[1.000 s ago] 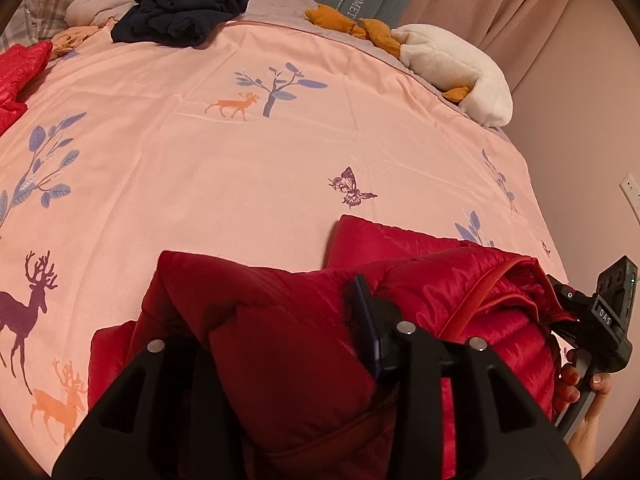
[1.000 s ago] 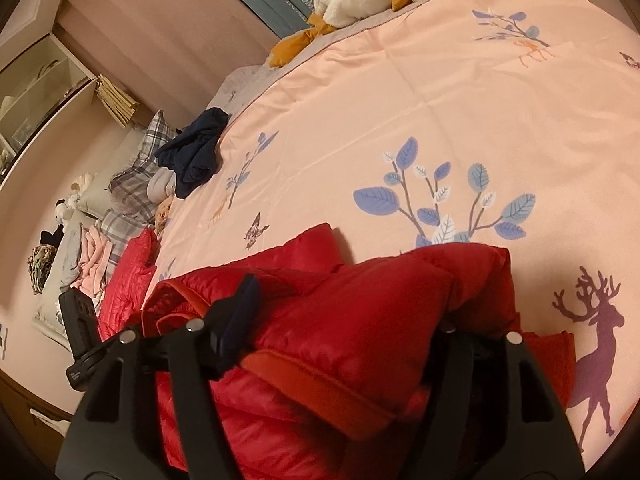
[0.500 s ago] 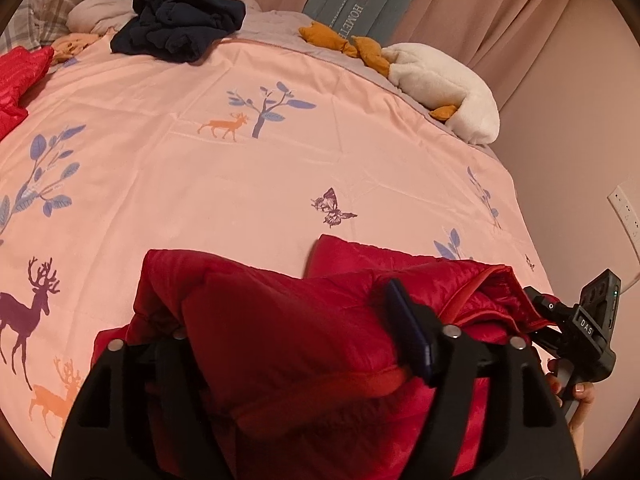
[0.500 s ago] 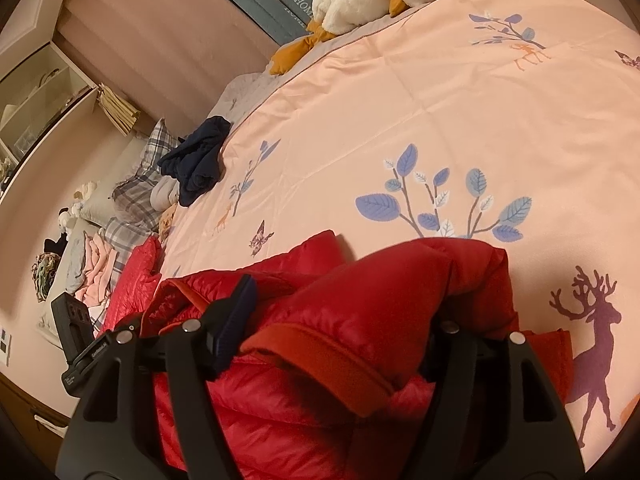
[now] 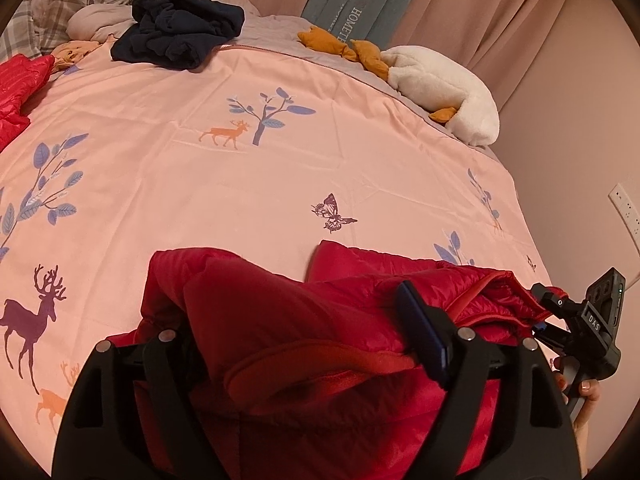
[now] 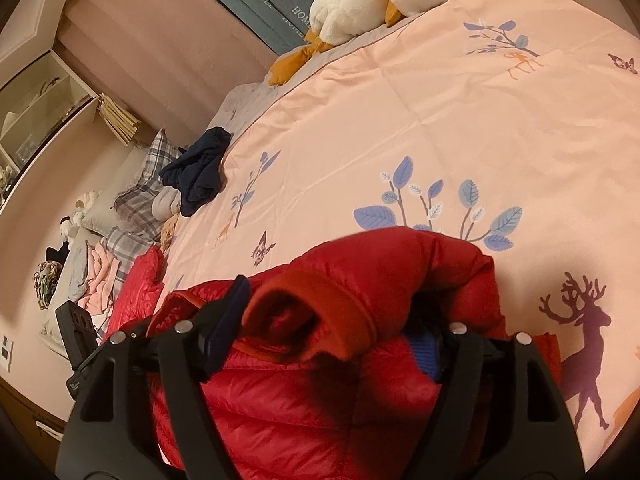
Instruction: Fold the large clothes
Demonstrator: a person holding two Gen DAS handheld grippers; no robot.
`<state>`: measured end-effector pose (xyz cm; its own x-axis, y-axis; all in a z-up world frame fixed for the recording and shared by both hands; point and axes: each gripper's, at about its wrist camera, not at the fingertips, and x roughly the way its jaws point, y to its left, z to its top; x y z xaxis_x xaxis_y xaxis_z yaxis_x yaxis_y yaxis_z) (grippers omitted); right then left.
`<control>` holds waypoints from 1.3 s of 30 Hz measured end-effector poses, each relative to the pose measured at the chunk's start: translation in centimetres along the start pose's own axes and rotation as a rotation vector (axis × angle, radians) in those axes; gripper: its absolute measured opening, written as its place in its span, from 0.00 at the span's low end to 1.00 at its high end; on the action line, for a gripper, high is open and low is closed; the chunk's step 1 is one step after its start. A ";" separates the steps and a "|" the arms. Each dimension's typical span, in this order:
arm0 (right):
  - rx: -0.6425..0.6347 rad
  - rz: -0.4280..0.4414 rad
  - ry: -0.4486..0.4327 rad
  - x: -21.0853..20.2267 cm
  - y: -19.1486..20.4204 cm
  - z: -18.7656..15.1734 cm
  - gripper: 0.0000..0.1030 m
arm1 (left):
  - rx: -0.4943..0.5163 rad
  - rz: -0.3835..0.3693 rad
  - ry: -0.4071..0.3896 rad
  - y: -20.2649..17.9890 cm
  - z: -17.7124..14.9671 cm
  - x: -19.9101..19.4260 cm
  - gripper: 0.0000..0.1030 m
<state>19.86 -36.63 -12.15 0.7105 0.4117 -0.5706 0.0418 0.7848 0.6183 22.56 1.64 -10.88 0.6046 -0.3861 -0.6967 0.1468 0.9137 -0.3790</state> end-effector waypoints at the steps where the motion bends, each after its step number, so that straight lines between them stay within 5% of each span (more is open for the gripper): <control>1: 0.000 -0.002 -0.002 0.0 0.1 0.0 0.74 | 0.002 0.002 0.001 0.0 0.0 0.0 0.80; 39: 0.002 -0.010 -0.004 0.3 -0.3 -0.1 0.77 | 0.009 0.025 0.013 0.2 -0.4 1.4 0.81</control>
<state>20.02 -36.69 -12.61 0.7128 0.4021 -0.5747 0.0502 0.7880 0.6136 23.11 1.25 -12.16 0.5977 -0.3644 -0.7141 0.1386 0.9243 -0.3556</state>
